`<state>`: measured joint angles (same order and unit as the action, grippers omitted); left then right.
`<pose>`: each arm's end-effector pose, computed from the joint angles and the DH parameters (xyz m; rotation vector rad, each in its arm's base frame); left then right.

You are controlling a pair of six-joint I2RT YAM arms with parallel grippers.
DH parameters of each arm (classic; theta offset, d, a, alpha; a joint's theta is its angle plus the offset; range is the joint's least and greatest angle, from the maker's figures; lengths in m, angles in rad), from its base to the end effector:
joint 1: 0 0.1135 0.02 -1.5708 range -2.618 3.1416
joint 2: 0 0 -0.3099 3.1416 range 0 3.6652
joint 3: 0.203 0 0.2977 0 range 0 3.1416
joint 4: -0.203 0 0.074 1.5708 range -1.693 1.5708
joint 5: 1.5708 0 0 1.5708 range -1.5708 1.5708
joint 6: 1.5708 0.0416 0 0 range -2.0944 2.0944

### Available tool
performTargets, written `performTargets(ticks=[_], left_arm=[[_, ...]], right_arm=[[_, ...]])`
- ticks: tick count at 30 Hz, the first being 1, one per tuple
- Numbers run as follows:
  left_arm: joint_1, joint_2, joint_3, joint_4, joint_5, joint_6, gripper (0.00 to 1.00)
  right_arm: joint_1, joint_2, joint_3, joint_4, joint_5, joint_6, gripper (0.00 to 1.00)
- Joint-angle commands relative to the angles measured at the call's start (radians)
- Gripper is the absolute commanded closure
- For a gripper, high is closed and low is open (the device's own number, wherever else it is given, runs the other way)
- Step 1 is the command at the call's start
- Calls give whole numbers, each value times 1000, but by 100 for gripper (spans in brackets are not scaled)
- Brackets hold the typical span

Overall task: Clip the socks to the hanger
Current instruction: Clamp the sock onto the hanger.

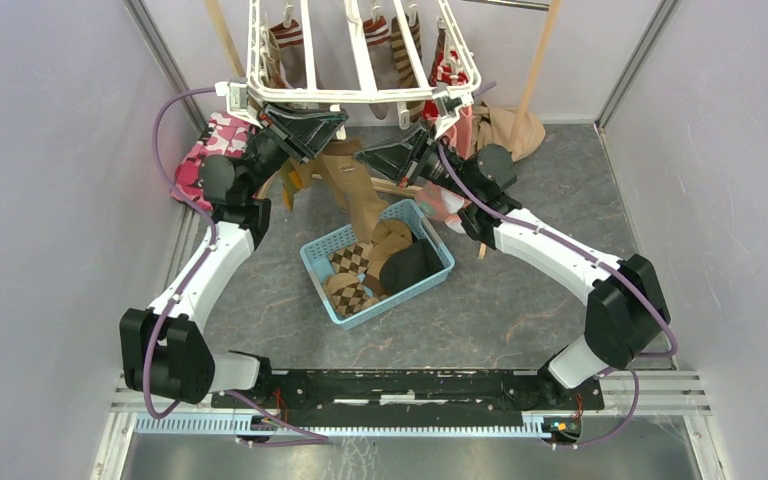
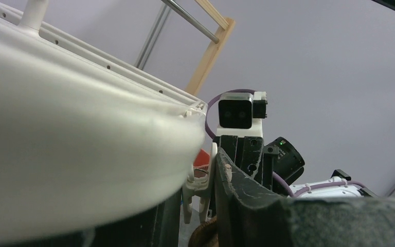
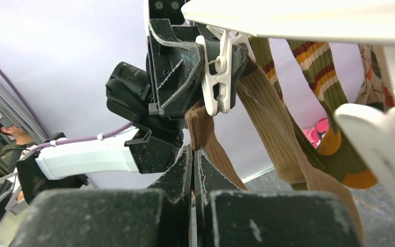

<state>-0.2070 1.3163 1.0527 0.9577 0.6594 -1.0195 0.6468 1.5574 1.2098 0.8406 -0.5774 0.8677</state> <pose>0.3092 -0.0910 0.4638 0.2542 1.1139 -1.3913 0.3106 0.2630 0.4320 -0.4567 1.2490 1.6253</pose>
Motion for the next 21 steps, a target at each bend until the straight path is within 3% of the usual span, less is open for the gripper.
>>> performTargets(ticks=[1, 21], left_arm=[[4, 5, 27, 75, 0, -64, 87], [4, 21, 48, 147, -15, -140, 87]], right_arm=[[-2, 9, 23, 106, 41, 77, 100], [-2, 16, -43, 159, 53, 140, 100]])
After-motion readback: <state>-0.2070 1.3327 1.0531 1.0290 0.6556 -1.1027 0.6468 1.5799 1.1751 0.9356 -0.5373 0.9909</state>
